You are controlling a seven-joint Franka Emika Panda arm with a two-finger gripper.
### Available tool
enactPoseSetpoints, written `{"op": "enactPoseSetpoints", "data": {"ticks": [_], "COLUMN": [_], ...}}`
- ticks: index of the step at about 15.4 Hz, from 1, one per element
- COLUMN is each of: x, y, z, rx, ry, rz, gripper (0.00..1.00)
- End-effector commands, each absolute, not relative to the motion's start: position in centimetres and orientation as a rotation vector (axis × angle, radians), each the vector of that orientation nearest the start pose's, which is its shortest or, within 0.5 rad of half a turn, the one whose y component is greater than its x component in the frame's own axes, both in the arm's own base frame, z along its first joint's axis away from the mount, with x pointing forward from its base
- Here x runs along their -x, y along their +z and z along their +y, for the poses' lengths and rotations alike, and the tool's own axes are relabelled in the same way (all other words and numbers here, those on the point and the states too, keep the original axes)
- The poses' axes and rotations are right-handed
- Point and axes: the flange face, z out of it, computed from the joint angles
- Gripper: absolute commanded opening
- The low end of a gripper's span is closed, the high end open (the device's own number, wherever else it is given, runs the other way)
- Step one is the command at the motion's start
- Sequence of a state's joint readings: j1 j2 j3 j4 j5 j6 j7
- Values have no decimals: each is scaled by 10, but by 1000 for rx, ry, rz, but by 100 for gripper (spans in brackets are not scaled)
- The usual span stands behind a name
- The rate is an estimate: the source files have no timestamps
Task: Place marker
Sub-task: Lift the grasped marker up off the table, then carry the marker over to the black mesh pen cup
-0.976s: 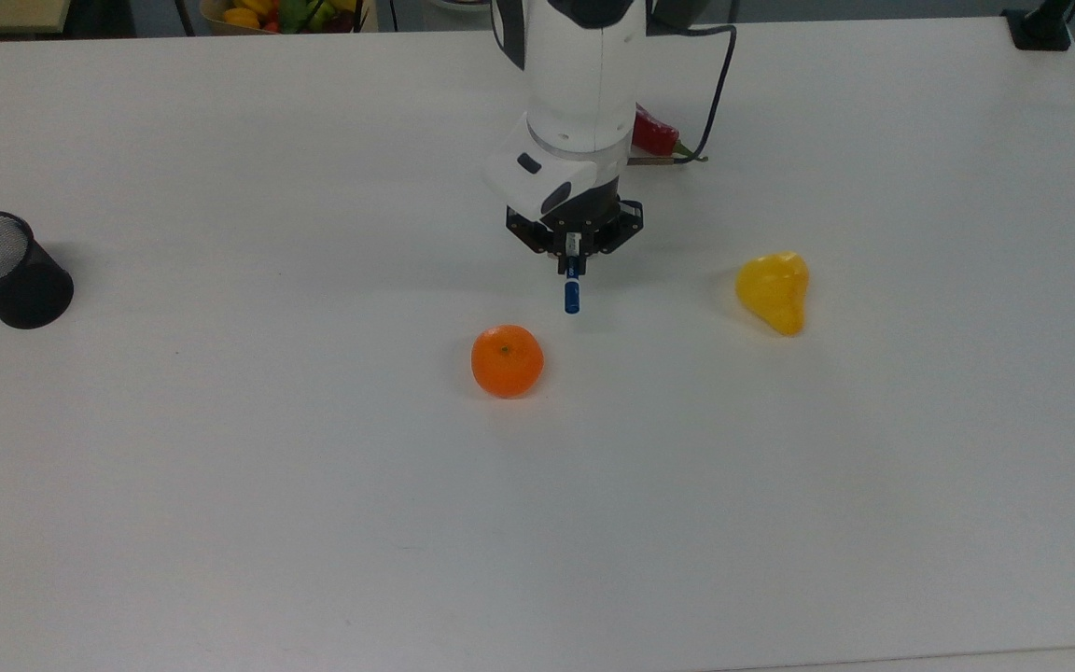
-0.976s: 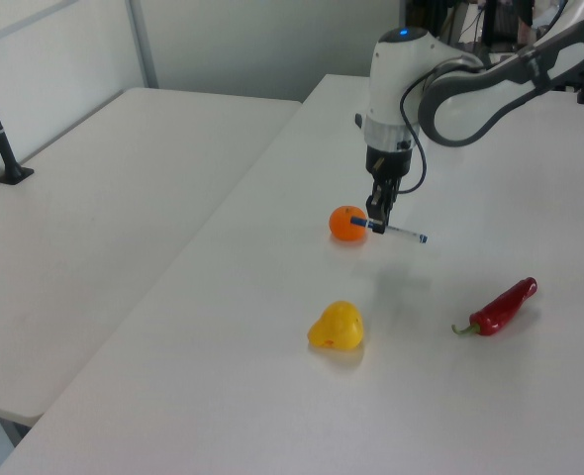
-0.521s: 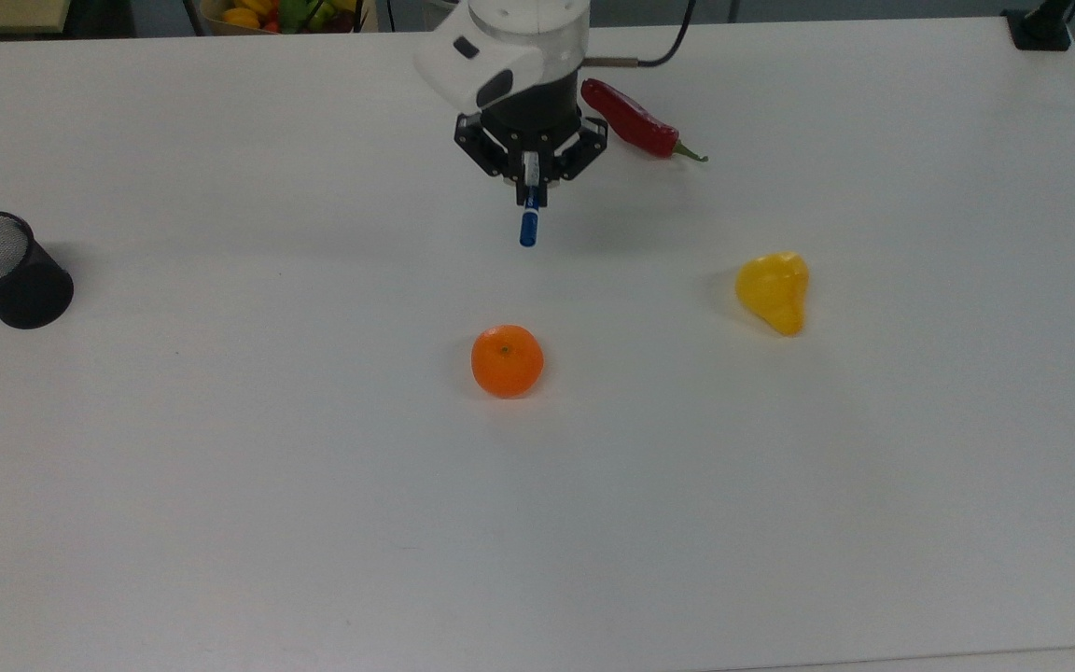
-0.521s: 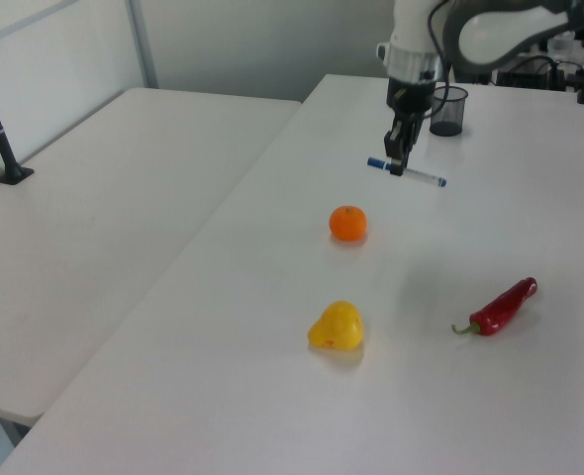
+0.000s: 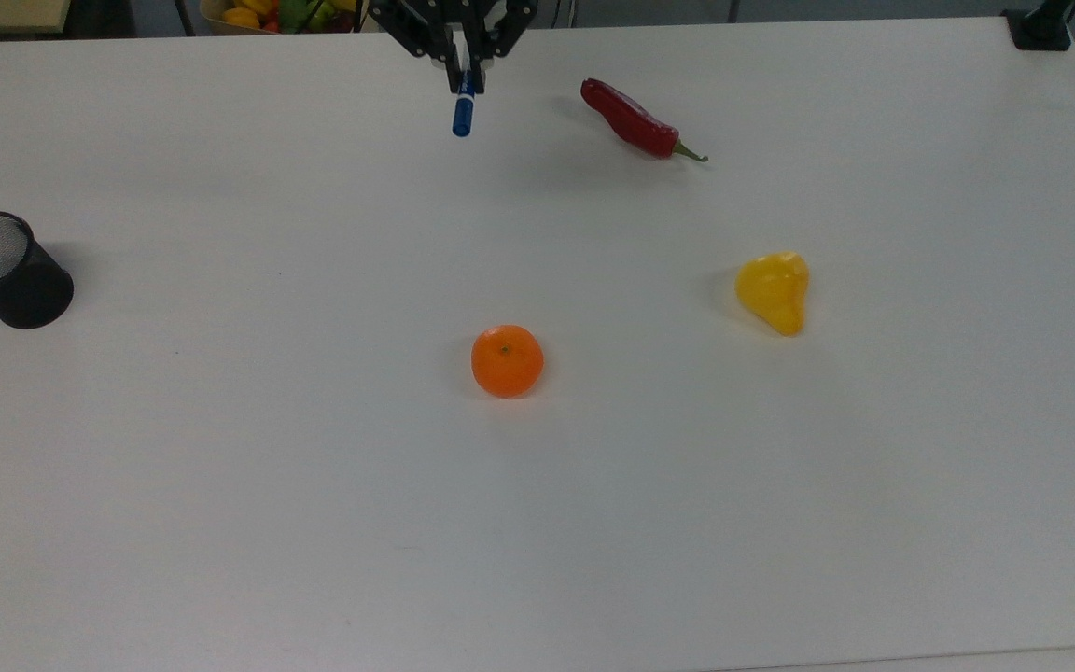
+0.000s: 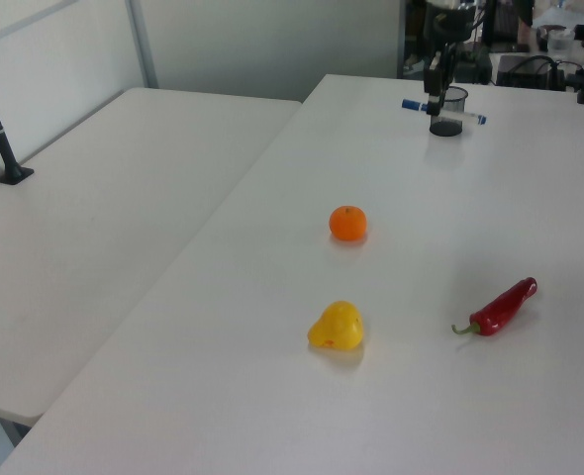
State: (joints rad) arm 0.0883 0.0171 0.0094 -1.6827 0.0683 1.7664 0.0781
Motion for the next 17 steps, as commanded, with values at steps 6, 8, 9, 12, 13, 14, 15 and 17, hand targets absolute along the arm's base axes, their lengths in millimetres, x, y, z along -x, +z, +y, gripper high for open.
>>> {"op": "enactPoseSetpoints", "data": {"ticks": [6, 8, 9, 12, 13, 14, 15, 17], "x": [-564, -569, -572, -575, -576, -579, -581, -589], "y": [613, 617, 619, 626, 627, 627, 626, 621], "z": [6, -9, -22, -78, -94, -108, -126, -156], "rx": [3027, 3039, 3044, 3086, 3086, 3086, 3096, 3109], "ry": [-123, -195, -246, -374, -427, -473, -519, -635], "rz": [2, 34, 66, 193, 234, 270, 311, 374], "gripper": [0, 0, 0, 0, 0, 0, 0, 0]}}
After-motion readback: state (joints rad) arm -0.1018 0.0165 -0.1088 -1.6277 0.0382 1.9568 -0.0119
